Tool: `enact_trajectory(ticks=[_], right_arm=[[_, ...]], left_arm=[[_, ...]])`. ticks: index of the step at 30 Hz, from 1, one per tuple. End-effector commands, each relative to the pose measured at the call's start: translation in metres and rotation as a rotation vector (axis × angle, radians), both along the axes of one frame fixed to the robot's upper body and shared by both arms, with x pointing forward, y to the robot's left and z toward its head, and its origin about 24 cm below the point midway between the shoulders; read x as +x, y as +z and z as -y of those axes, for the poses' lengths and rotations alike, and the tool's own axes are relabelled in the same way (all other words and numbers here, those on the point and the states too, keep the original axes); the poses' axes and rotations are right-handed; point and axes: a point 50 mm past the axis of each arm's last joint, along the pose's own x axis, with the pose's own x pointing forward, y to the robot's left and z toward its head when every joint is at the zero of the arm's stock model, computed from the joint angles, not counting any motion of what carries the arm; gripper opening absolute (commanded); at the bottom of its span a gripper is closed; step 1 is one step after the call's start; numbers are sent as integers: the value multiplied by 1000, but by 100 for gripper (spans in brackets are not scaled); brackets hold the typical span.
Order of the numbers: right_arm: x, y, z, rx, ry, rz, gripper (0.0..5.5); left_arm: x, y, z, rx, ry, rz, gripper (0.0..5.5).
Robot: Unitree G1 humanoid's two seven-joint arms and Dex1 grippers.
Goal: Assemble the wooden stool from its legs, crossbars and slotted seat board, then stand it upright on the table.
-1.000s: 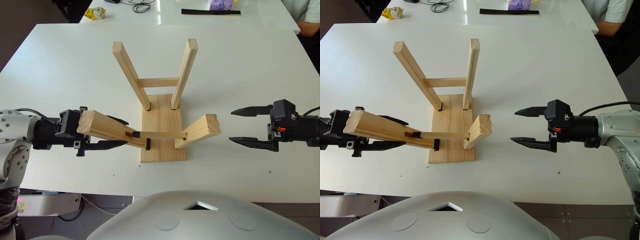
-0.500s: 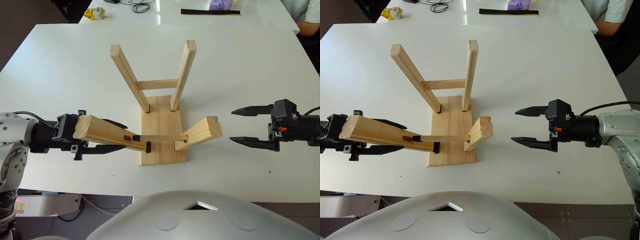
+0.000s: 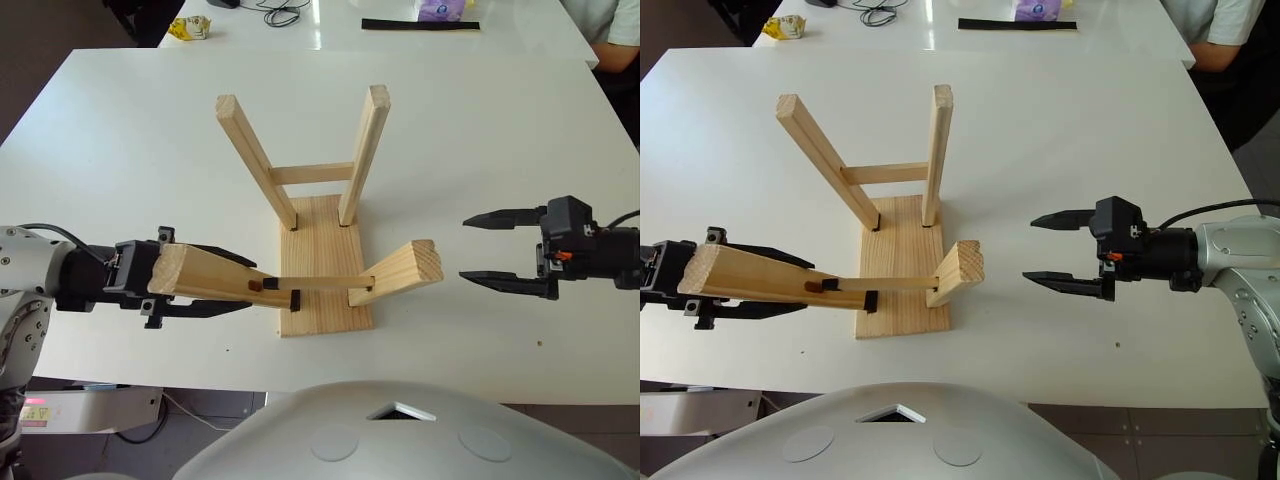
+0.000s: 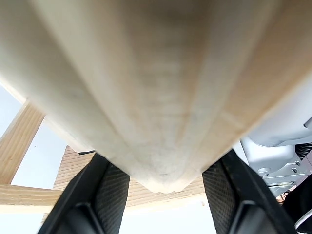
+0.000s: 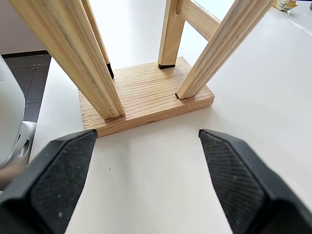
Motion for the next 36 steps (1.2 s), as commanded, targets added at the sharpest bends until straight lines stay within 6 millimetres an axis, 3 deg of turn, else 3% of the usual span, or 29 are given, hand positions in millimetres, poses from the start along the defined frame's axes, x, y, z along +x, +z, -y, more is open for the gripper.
enact_trajectory(ticks=[1,7,13,22,26,36], right_arm=[[1,1,-1,-17,12,15,386],[2,1,-2,-17,23,16,386],[2,0,-6,-12,35,18,386],[-6,-8,-10,-20,13,9,386],[-8,-9,-10,-25,-1,23,386],[-14,-13,-11,-23,-27,31,386]], left_arm=[[-4,-31,-1,116,87,-143,206],[-4,-49,-2,199,177,-171,206],[1,-48,-3,232,159,-182,206],[20,-18,-4,225,164,-146,206],[15,-8,-1,216,175,-161,206],[13,-9,10,124,237,-174,206]])
